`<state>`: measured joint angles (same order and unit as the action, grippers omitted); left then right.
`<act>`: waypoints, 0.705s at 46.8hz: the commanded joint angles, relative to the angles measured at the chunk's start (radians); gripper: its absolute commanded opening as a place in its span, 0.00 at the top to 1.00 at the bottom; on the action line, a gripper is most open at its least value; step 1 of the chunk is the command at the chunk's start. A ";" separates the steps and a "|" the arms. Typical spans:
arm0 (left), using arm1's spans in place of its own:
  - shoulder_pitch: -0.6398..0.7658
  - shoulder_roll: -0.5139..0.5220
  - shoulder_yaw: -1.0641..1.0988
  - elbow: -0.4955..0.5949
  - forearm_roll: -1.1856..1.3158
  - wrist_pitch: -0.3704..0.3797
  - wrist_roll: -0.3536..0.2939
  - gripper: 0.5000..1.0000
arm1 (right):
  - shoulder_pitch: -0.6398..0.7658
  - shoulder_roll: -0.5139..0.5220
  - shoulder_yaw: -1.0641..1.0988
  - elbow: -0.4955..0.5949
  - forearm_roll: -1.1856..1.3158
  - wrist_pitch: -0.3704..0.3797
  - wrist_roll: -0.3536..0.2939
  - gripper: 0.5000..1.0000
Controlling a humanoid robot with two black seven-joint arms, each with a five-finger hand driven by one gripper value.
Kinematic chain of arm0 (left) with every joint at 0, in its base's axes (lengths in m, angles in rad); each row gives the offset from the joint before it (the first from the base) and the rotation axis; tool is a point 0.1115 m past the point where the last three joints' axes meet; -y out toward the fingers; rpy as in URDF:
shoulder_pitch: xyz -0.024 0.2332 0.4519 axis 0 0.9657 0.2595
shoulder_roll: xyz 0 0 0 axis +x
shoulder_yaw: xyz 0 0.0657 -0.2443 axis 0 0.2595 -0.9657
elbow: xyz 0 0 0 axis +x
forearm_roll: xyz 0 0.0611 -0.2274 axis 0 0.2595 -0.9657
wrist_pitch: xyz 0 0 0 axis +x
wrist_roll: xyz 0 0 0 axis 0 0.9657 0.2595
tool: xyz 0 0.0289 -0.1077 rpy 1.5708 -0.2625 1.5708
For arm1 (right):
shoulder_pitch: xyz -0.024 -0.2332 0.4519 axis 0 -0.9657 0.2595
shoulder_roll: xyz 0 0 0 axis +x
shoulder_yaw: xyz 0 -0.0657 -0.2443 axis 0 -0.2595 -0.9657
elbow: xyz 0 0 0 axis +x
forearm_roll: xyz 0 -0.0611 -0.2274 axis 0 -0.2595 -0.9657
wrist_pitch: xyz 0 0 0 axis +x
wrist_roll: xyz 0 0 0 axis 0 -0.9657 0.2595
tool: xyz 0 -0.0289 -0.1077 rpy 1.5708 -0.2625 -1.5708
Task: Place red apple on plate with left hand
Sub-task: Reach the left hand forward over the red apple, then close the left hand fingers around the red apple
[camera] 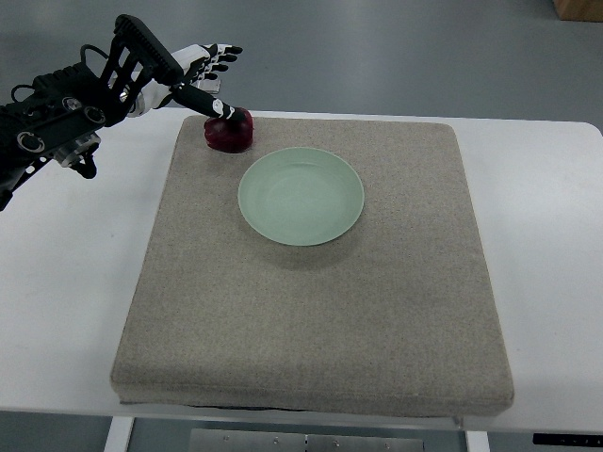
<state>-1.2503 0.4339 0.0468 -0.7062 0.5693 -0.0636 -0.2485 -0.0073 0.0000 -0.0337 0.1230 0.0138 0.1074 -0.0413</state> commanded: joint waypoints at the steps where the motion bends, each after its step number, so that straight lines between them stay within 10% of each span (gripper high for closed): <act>1: 0.000 0.000 0.005 0.001 0.067 0.002 0.000 0.06 | 0.000 0.000 0.000 0.000 0.000 0.000 0.000 0.14; 33: 0.014 -0.130 0.067 0.232 0.231 0.034 0.002 0.06 | 0.000 0.000 0.000 0.000 0.000 0.000 0.000 0.14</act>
<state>-1.2371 0.3146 0.1147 -0.4849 0.8025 -0.0289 -0.2469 -0.0076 0.0000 -0.0337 0.1230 0.0138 0.1073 -0.0414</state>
